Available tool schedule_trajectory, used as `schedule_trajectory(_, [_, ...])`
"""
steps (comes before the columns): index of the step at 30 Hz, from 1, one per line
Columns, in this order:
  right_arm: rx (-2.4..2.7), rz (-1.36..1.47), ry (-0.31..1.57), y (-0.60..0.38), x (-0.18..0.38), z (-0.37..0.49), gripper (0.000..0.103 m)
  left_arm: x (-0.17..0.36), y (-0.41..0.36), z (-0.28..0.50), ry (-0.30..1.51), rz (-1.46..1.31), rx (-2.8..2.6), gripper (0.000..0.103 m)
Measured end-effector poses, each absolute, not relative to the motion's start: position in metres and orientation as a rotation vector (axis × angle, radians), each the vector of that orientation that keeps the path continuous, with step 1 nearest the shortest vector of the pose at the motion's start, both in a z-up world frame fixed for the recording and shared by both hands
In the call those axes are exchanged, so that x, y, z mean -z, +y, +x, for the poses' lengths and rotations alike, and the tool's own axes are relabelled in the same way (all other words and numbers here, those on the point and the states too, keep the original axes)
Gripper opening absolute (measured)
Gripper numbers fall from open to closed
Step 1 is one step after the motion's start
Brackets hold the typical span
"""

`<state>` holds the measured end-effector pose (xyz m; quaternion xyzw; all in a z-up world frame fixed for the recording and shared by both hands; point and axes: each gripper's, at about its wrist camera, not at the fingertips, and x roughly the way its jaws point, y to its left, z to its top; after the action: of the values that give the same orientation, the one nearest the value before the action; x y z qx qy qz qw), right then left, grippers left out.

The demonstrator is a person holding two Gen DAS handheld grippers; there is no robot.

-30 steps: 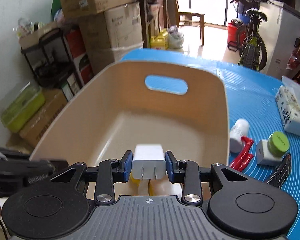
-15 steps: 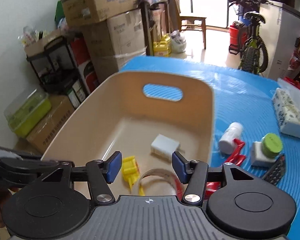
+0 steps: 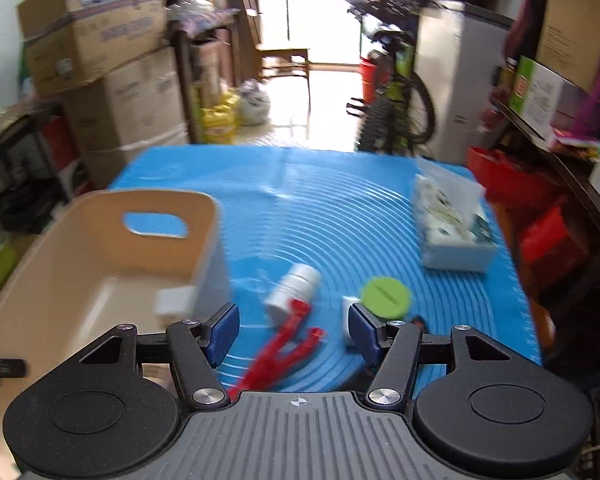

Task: Organize rigid objects
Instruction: 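Move the right tool to the black remote and grasp its end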

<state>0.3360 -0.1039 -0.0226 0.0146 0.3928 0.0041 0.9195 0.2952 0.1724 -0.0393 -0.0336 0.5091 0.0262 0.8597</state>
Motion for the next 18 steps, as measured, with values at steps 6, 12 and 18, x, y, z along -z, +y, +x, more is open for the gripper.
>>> schedule_trajectory(6, [0.094, 0.057, 0.888, -0.126, 0.060, 0.349, 0.068, 0.039, 0.174, 0.295, 1.069, -0.070, -0.055, 0.006])
schedule_trajectory(12, [0.146, 0.060, 0.938, -0.126, 0.087, 0.361, 0.068, 0.039, 0.175, 0.295, 1.069, -0.066, -0.057, 0.006])
schedule_trajectory(18, [0.211, 0.010, 0.986, -0.120, 0.107, 0.372, 0.068, 0.039, 0.176, 0.296, 1.070, -0.064, -0.057, 0.007])
